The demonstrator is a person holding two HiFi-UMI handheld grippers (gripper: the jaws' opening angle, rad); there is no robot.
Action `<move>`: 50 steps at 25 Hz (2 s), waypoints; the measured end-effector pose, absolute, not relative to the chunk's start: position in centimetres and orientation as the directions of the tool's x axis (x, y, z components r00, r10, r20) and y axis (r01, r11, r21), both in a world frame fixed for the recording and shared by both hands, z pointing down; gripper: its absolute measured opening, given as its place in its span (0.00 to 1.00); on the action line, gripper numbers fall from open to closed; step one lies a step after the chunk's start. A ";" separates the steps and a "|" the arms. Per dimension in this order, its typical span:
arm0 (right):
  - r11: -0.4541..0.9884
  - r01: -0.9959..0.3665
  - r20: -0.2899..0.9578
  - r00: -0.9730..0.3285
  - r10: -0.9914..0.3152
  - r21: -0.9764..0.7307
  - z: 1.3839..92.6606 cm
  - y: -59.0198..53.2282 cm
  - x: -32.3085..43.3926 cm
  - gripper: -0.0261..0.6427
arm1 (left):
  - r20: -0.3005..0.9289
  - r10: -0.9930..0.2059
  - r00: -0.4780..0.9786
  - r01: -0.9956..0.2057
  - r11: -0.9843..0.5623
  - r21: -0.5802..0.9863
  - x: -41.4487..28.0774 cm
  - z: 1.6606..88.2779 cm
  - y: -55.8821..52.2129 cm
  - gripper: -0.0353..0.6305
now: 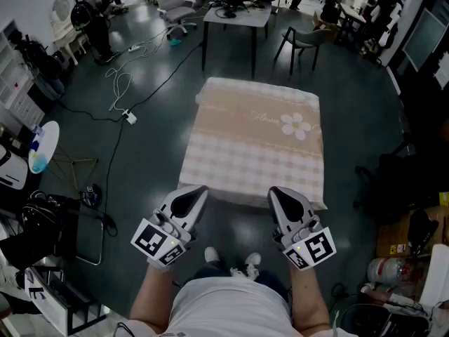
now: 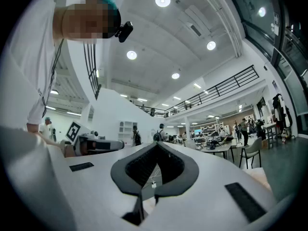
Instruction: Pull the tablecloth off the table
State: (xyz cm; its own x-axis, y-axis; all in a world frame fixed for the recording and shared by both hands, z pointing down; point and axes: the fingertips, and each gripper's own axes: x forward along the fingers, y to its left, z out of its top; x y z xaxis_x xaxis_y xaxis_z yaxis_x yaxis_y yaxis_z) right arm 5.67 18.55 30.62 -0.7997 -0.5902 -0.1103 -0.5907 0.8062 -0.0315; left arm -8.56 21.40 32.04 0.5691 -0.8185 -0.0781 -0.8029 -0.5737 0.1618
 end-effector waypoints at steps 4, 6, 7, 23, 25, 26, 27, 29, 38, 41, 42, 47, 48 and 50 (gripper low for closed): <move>0.794 -0.608 -0.111 -0.788 -0.606 -0.021 30.5 18.1 4.1 0.08 | -0.071 -0.810 0.582 -0.799 -0.586 0.130 -9.7 32.2 21.1 0.07; 0.788 -0.615 -0.107 -0.783 -0.613 -0.020 30.6 17.9 3.4 0.08 | -0.068 -0.803 0.592 -0.793 -0.596 0.127 -10.3 32.4 20.9 0.07; 0.787 -0.617 -0.102 -0.782 -0.615 -0.022 30.8 17.8 3.0 0.08 | -0.066 -0.799 0.598 -0.789 -0.601 0.127 -10.7 32.6 20.8 0.07; 0.736 -0.668 -0.100 -0.729 -0.677 -0.112 33.1 12.1 4.6 0.08 | 0.023 -0.819 0.574 -0.804 -0.558 0.208 -14.3 37.3 15.4 0.07; 0.745 -0.657 -0.102 -0.738 -0.667 -0.119 33.4 10.4 5.0 0.08 | 0.034 -0.827 0.561 -0.814 -0.544 0.205 -14.0 37.4 14.1 0.07; 0.751 -0.649 -0.102 -0.744 -0.660 -0.122 33.5 9.5 5.1 0.08 | 0.042 -0.832 0.553 -0.821 -0.535 0.200 -13.8 37.4 13.4 0.07; 0.758 -0.640 -0.103 -0.751 -0.652 -0.125 33.6 8.5 5.3 0.08 | 0.049 -0.838 0.543 -0.828 -0.525 0.194 -13.5 37.5 12.7 0.08; 0.772 -0.622 -0.104 -0.765 -0.635 -0.131 33.9 6.4 5.8 0.08 | 0.063 -0.850 0.524 -0.843 -0.506 0.183 -12.9 37.5 10.9 0.08; 0.836 -0.524 -0.100 -0.834 -0.543 -0.165 34.7 -2.9 9.1 0.08 | 0.114 -0.901 0.420 -0.903 -0.401 0.154 -9.7 37.6 3.0 0.08; 0.851 -0.496 -0.085 -0.853 -0.515 -0.172 35.3 -4.7 9.5 0.08 | 0.140 -0.911 0.389 -0.917 -0.367 0.159 -9.4 38.2 1.5 0.08; 0.852 -0.494 -0.077 -0.856 -0.512 -0.175 35.6 -5.4 9.9 0.08 | 0.152 -0.913 0.380 -0.920 -0.355 0.164 -9.2 38.6 1.1 0.08; 0.832 -0.514 0.008 -0.852 -0.524 -0.207 38.9 -8.1 11.8 0.08 | 0.233 -0.908 0.348 -0.932 -0.308 0.190 -8.7 41.4 -0.3 0.08; 0.822 -0.527 0.032 -0.845 -0.533 -0.215 39.7 -8.5 12.2 0.08 | 0.250 -0.904 0.346 -0.933 -0.304 0.191 -8.7 42.1 -0.6 0.08; 0.798 -0.557 0.087 -0.829 -0.553 -0.231 41.5 -9.1 12.9 0.08 | 0.286 -0.893 0.346 -0.935 -0.303 0.186 -8.9 43.7 -1.0 0.11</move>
